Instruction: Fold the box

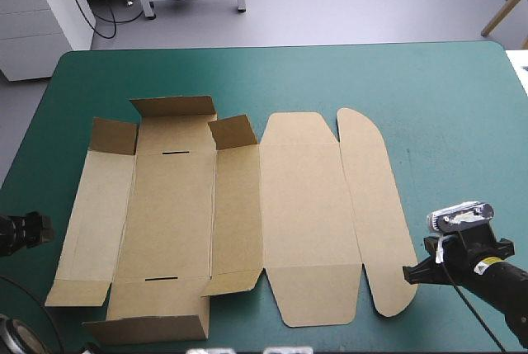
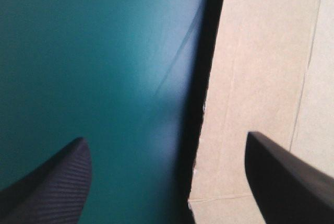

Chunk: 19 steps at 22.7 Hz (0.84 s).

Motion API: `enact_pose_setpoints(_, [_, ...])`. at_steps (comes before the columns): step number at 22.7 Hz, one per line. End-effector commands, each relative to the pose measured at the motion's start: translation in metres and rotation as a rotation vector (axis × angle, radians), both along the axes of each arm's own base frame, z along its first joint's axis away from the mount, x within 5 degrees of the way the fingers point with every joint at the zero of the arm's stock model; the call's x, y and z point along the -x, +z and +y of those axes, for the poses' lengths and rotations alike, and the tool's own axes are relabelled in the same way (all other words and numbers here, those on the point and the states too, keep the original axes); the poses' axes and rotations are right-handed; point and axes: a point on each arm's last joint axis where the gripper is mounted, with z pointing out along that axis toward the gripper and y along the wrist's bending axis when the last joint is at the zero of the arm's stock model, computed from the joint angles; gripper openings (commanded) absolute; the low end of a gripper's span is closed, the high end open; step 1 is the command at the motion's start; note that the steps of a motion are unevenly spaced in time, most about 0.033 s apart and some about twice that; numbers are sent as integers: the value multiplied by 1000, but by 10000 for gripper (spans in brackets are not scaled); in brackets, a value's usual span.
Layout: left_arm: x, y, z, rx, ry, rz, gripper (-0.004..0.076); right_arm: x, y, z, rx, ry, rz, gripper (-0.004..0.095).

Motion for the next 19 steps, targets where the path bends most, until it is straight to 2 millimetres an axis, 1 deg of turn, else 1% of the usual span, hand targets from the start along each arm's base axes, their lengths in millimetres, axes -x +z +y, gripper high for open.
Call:
enact_pose_setpoints(1, [-3,-7,0,35,12,-8,577,-5,11,-1,-12,-17,-77,-19])
enact_pose_setpoints(7, [-7,-31,1,112,-39,42,577,-5,11,-1,-12,-17,-77,-19])
enact_pose_setpoints(8, [-8,-34,0,130,-49,36,577,-5,11,-1,-11,-16,-77,-19])
enact_pose_setpoints(9, [-11,-42,-4,177,-67,10,577,-5,11,-1,-11,-16,-77,-19])
enact_pose_setpoints(12, [-16,-51,-11,267,-105,-49,577,-5,10,-1,-11,-16,-76,-19])
enact_pose_setpoints(17, [-9,-69,-21,372,-145,18,577,-5,10,-1,-11,-16,-76,-19])
enact_pose_setpoints(19, [-8,-71,-27,419,-145,8,577,-5,10,-1,-11,-16,-76,-19])
